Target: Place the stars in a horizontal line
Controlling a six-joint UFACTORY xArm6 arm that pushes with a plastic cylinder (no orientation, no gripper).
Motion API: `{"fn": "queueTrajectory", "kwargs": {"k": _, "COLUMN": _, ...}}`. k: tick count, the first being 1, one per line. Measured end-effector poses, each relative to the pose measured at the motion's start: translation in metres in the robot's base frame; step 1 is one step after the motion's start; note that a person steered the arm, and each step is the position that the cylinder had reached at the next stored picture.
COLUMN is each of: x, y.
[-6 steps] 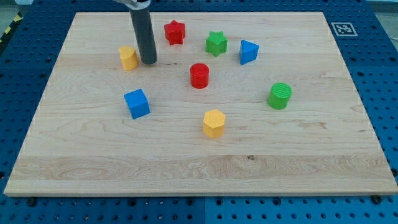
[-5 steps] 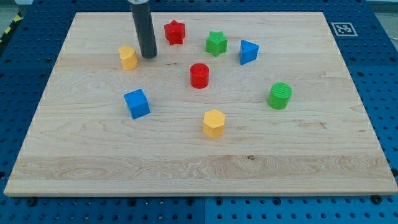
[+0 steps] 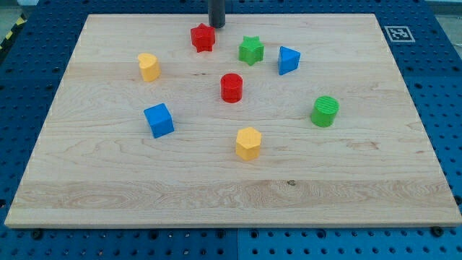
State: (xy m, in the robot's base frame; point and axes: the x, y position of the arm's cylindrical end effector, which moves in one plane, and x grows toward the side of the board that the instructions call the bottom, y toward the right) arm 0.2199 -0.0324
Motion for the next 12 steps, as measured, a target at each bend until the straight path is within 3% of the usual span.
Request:
{"fn": "queueTrajectory", "kwargs": {"k": 10, "x": 0.065, "y": -0.061}}
{"fn": "queueTrajectory", "kwargs": {"k": 12, "x": 0.046, "y": -0.061}}
